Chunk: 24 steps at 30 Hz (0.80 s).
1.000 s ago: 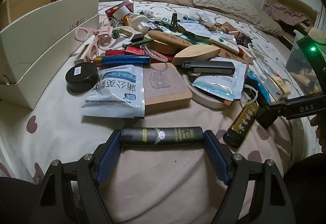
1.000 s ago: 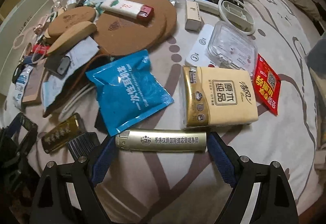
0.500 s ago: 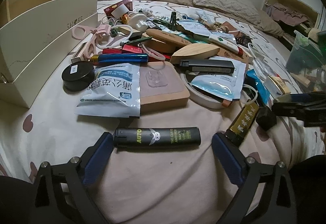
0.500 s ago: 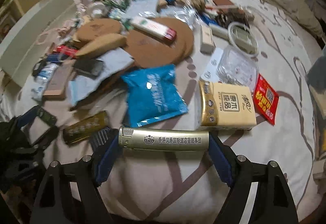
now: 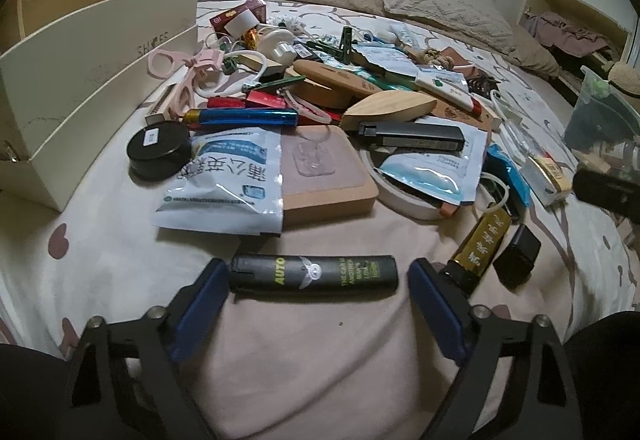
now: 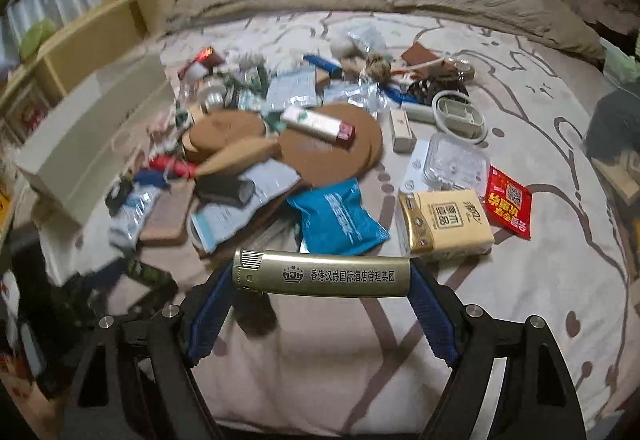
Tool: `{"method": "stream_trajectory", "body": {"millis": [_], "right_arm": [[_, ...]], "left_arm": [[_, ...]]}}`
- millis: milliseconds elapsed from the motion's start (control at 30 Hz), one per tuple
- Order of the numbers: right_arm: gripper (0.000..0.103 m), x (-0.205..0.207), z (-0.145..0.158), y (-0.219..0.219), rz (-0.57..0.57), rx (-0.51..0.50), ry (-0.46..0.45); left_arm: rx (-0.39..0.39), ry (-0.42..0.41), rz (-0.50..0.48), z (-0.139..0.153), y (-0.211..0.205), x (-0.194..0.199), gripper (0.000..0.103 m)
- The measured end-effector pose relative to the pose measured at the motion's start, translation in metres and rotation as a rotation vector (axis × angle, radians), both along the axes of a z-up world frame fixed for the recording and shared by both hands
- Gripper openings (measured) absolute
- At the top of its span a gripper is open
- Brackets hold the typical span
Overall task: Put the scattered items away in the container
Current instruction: 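Carry the black spray can and gold tube with both grippers over the white box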
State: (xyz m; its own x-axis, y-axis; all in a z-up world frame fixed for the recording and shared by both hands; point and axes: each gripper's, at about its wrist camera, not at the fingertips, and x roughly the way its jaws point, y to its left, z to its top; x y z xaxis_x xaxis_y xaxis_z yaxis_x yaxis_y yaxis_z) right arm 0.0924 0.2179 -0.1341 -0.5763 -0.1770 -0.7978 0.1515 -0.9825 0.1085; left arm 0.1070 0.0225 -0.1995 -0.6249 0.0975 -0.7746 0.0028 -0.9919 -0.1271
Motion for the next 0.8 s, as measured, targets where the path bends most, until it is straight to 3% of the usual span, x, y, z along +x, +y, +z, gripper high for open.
{"method": "stream_trajectory", "body": {"millis": [267, 800], "right_arm": [[0.084, 0.013, -0.001, -0.005, -0.038, -0.057, 0.074], [0.084, 0.034, -0.010, -0.012, -0.071, 0.002, 0.131]], "left_arm": [[-0.009, 0.005, -0.002, 0.001, -0.003, 0.000, 0.080], [0.021, 0.040, -0.021, 0.012, -0.002, 0.004, 0.080]]}}
